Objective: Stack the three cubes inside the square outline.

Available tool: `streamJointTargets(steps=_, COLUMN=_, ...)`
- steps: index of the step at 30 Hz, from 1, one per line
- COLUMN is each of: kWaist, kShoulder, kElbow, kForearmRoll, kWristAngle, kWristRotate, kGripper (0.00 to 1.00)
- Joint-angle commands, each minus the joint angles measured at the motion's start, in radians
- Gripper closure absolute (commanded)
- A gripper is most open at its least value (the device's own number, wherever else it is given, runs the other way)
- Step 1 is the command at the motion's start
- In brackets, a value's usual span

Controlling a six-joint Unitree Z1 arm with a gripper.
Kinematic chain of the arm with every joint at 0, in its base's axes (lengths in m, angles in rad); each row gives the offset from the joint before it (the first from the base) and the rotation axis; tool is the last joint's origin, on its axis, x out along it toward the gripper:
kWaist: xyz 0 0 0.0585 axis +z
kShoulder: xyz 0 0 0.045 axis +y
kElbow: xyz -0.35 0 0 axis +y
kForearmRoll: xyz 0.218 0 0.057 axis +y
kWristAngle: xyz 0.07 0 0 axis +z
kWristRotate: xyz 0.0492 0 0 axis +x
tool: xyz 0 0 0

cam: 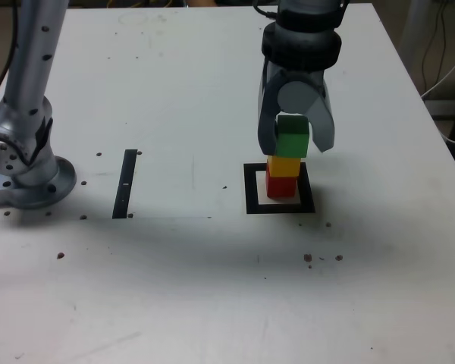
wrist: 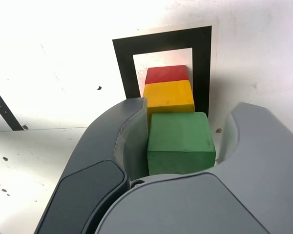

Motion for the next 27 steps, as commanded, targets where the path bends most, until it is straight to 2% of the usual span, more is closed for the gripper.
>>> streamJointTargets(steps=1, kWaist=0.003, kShoulder=-0.002, kElbow=0.004, kForearmRoll=-0.001, kWristAngle=0.002, kWristRotate=0.0, kGripper=0.01)
streamJointTargets(steps=11, kWaist=0.005, kShoulder=-0.017, kElbow=0.031, kForearmRoll=0.009, kWristAngle=0.006, kWristRotate=-0.005, kGripper=0.0)
streamJointTargets(steps=17, kWaist=0.01, kShoulder=-0.068, kElbow=0.062, kForearmRoll=0.032, kWristAngle=0.016, kWristRotate=-0.013, kGripper=0.0)
streamJointTargets(steps=27, kWaist=0.002, kShoulder=-0.238, kElbow=0.029, kForearmRoll=0.099, kWristAngle=-0.046, kWristRotate=0.009, kGripper=0.0)
